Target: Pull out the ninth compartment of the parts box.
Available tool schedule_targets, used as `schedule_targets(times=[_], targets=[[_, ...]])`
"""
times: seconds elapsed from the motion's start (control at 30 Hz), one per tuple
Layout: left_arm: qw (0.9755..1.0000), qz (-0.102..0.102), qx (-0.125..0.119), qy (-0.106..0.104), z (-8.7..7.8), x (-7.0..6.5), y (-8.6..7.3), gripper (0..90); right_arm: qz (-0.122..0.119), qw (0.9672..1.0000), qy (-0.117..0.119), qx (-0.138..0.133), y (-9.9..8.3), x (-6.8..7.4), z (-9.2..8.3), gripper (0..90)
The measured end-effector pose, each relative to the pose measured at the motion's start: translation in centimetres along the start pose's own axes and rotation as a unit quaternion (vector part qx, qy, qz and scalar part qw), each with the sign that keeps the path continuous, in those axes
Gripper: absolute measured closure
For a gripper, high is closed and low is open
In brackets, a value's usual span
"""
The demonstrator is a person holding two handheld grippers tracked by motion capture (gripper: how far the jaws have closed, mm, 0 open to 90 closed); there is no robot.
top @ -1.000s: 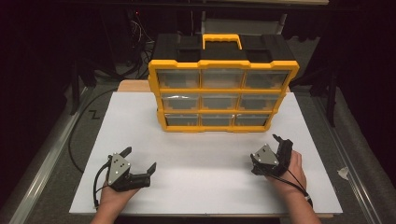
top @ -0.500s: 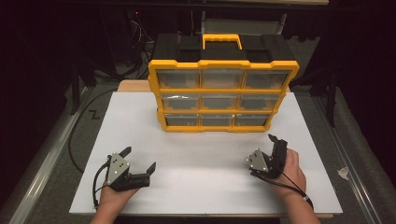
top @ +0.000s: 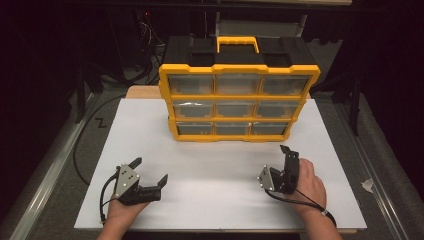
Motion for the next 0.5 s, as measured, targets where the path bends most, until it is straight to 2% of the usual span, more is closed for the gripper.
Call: schedule_targets(times=[0.03, 0.1, 0.17, 0.23, 0.3, 0.37, 0.43, 0.5], targets=[[1.0000, -0.002, -0.001, 0.000, 0.00, 0.01, 0.01, 0.2, 0.000, 1.0000, 0.000, 0.000, 0.00, 0.00, 0.00, 1.3], [1.0000, -0.005, 0.001, -0.002, 0.01, 0.05, -0.07, 0.2, -0.018, 0.9998, 0.000, 0.002, -0.06, 0.17, 0.10, 1.3], [1.0000, -0.010, 0.002, -0.001, 0.01, 0.08, -0.07, 0.2, -0.025, 0.9997, -0.001, 0.006, -0.14, 0.17, 0.12, 1.3], [0.9999, -0.014, 0.000, -0.001, 0.04, 0.09, -0.06, 0.2, -0.029, 0.9995, -0.006, 0.009, -0.16, 0.07, 0.09, 1.3], [0.9999, -0.013, 0.000, 0.001, 0.05, 0.15, -0.11, 0.2, -0.033, 0.9993, -0.015, 0.009, -0.09, -0.18, -0.02, 1.3], [0.9999, -0.011, 0.001, 0.000, 0.07, 0.15, -0.13, 0.2, -0.035, 0.9993, -0.015, 0.007, -0.05, -0.21, -0.02, 1.3], [0.9999, -0.006, 0.003, 0.008, 0.05, 0.27, -0.07, 0.2, -0.038, 0.9989, -0.025, 0.008, 0.06, -0.28, -0.17, 2.2], [0.9999, -0.010, 0.000, 0.009, 0.06, 0.38, -0.02, 0.2, -0.037, 0.9990, -0.023, 0.007, 0.12, -0.32, -0.18, 2.8]])
Point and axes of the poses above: each handheld gripper's, and its own axes: z roughly forward along the jaws, y roughly out of its top, x roughly to its left, the point moved 6 cm from there along z, roughly forward along the jaws, and after that the axes turned 3 degrees about -x, right-handed, at the moved point
